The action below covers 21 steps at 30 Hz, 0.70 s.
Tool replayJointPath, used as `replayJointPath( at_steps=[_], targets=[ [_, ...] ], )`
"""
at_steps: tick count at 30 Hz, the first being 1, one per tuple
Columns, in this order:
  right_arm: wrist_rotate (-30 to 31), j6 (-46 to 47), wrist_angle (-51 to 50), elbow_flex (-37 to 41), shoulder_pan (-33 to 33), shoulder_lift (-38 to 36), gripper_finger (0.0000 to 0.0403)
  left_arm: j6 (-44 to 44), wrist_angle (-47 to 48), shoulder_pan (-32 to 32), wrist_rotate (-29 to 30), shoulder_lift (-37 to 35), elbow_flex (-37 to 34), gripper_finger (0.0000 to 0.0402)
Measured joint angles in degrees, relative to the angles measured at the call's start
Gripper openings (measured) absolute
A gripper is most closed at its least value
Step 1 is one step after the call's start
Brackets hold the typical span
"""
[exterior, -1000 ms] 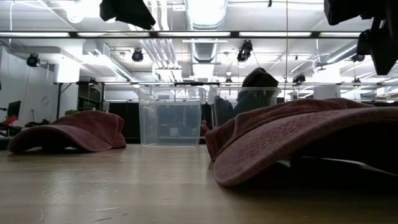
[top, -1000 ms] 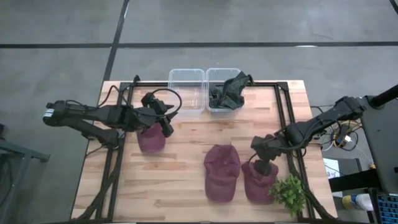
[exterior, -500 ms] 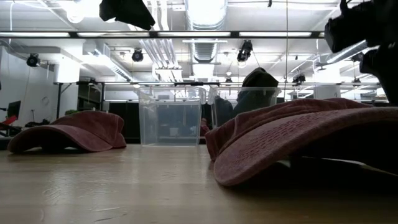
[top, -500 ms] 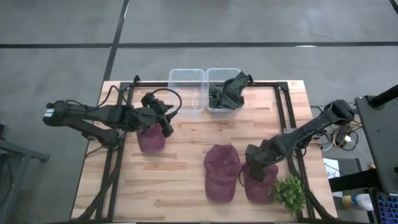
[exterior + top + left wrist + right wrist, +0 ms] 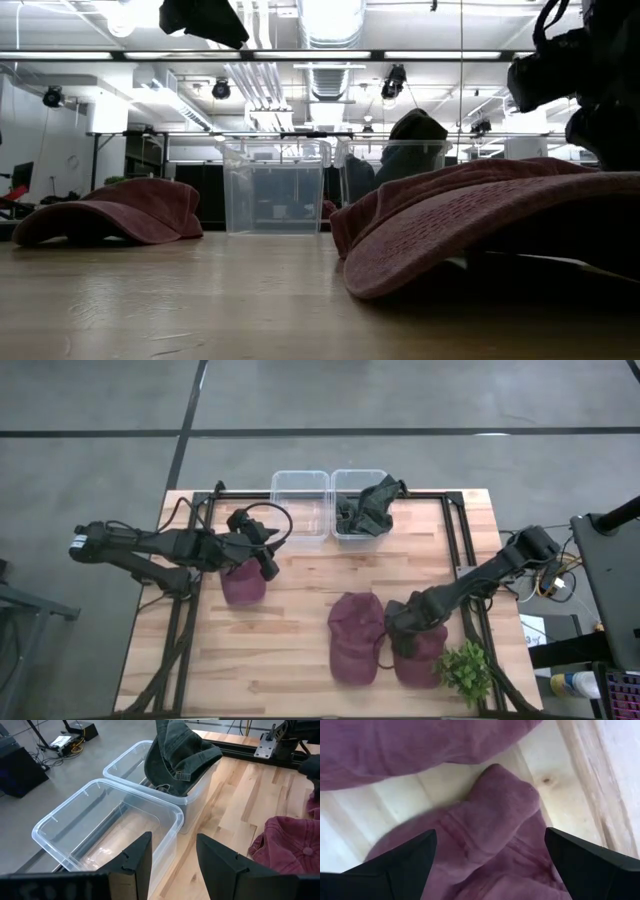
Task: Pick & Place hat
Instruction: Put the right red cap into the left transparent bin
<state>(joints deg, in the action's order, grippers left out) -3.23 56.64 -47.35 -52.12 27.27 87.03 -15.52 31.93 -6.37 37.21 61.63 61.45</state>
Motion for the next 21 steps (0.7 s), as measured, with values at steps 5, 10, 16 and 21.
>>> replayJointPath(
  at_steps=[5, 10, 16, 21],
  targets=[
    [0.21, 0.35, -0.19, 0.85, 0.0, 2.4, 0.0368, 0.04, 0.07, 0.0, -0.02, 0.0, 0.0, 0.0147],
    [0.0, 1.69, 0.42, 1.73, 0.0, 5.08, 0.0368, 0.08, 0.31, 0.0, -0.04, -0.02, 0.0, 0.0147],
    [-2.54, 1.49, 2.79, 1.79, -0.04, 7.93, 0.0367, 0.14, 0.41, 0.0, -0.06, -0.02, 0.0, 0.0147],
    [-3.24, 1.88, 3.89, 1.75, -0.04, 8.56, 0.0331, 0.12, 0.48, 0.0, -0.09, -0.02, 0.0, 0.0147]
  ],
)
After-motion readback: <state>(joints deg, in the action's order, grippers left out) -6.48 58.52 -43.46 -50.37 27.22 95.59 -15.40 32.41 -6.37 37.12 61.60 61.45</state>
